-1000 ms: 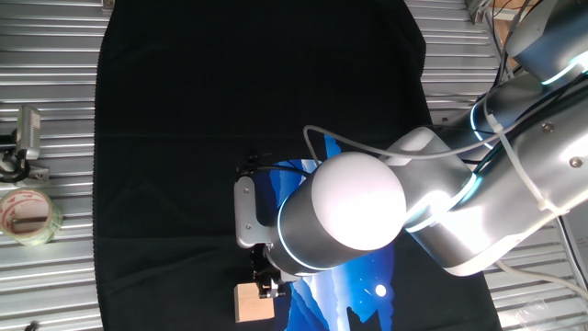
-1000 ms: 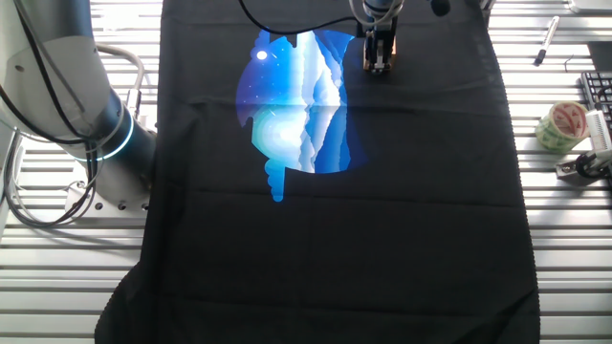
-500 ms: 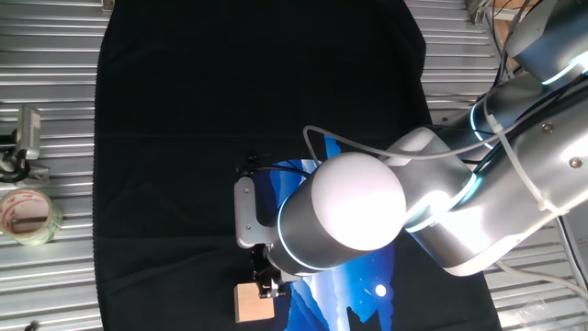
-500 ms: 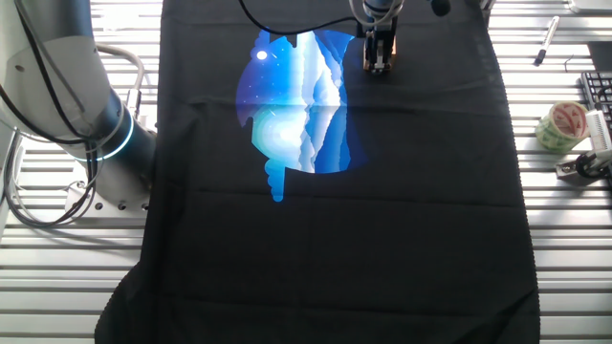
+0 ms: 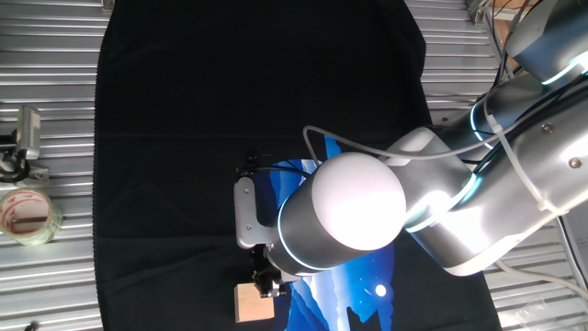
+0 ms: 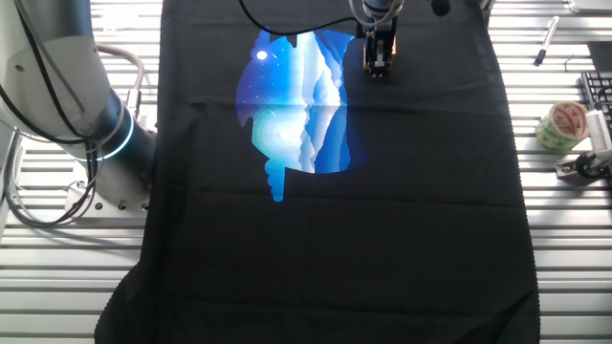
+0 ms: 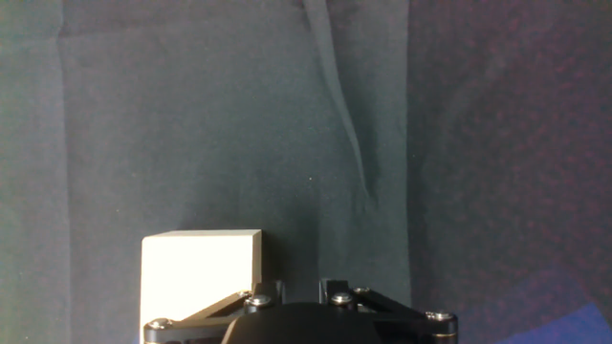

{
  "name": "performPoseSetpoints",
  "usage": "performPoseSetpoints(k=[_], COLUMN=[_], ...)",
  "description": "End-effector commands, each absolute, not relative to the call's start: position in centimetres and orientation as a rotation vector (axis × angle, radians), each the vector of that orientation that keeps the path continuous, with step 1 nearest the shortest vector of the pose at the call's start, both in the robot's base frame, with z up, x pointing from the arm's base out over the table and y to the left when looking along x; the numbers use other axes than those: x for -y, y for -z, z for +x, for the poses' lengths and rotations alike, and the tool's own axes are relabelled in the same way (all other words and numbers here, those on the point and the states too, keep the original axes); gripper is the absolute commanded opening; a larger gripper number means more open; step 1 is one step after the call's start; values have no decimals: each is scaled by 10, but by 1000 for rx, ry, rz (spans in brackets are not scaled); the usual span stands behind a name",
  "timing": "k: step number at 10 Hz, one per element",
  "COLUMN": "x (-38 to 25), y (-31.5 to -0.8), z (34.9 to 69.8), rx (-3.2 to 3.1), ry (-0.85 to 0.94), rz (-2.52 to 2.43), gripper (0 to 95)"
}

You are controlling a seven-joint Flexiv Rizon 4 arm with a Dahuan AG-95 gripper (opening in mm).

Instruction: Approach and touch the side of the small block

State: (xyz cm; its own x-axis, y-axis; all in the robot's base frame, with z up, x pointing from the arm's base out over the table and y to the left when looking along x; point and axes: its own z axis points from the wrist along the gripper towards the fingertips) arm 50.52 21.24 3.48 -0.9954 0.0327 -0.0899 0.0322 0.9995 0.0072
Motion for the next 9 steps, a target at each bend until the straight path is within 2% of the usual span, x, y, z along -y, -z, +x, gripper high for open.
performPoseSetpoints(k=[1, 9], x=[-212, -212], y=[-35, -34], z=[505, 505], rx=[-3048, -3042], ry=[-8, -10], rz=[48, 37], gripper=[190, 190])
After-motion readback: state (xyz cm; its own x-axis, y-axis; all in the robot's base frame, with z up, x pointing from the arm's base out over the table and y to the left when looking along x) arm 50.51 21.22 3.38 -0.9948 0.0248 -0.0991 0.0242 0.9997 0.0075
